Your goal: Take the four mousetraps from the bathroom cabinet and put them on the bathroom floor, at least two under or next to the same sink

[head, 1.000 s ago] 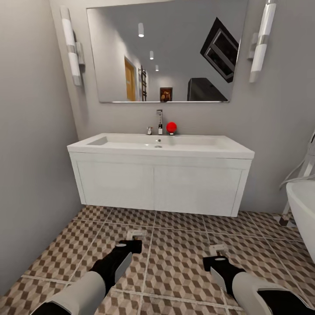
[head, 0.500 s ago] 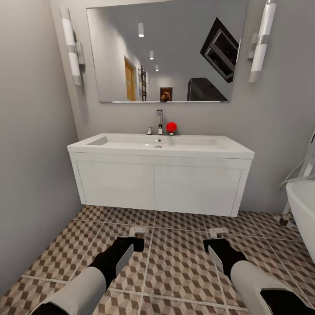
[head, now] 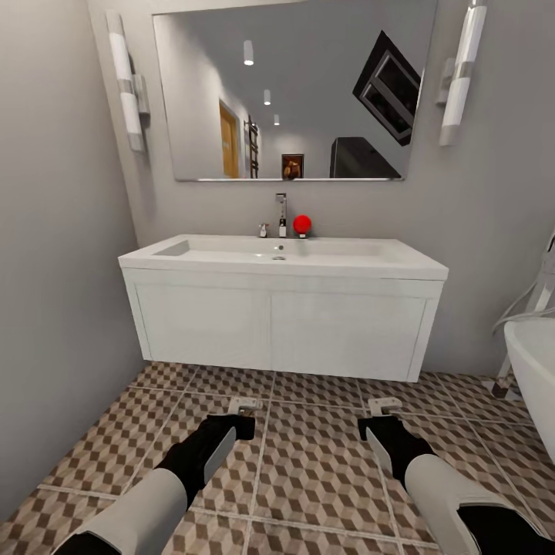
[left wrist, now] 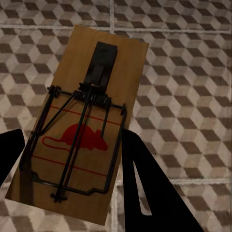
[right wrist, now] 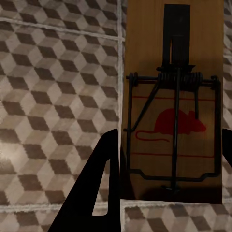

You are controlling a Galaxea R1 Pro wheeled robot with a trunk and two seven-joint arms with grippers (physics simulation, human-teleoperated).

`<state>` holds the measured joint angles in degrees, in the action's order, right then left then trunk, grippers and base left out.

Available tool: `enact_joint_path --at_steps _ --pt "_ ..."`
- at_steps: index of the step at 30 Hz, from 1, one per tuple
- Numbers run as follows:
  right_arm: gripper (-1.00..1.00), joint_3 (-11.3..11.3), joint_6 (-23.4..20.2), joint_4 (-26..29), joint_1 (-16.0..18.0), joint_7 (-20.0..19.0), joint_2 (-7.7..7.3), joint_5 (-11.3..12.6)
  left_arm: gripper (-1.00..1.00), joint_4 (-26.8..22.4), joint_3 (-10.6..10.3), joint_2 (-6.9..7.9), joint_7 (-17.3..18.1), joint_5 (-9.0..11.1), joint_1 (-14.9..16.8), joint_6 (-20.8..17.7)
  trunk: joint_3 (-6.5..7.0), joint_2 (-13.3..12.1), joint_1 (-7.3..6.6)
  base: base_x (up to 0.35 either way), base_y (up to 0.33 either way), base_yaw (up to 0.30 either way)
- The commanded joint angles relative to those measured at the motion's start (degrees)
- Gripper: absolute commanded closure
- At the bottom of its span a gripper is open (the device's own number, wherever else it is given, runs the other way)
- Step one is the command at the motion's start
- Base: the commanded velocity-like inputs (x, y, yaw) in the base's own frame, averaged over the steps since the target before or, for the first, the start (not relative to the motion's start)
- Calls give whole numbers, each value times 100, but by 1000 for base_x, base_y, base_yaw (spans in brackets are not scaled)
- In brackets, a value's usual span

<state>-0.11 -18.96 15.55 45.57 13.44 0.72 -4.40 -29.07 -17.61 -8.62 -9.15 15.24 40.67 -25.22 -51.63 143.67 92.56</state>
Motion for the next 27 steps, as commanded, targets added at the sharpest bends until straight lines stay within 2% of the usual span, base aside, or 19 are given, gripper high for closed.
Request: enact_joint_path --at_steps 1,8,15,27 --pt "100 -3 -47 10 2 9 -1 -42 100 -76 -33 4 -60 60 3 -24 -6 3 -1 0 0 0" --pt "100 -6 -46 9 4 9 -8 -43 100 -380 -27 -9 -97 52 4 -20 -6 3 -1 0 0 0" --pt "100 -6 -46 9 4 9 1 -43 100 -458 -32 -16 -104 45 3 -25 -6 3 -1 0 0 0" --pt "100 -6 -44 9 4 9 1 -43 100 -457 -32 -8 -144 49 4 -18 -272 19 30 0 0 0"
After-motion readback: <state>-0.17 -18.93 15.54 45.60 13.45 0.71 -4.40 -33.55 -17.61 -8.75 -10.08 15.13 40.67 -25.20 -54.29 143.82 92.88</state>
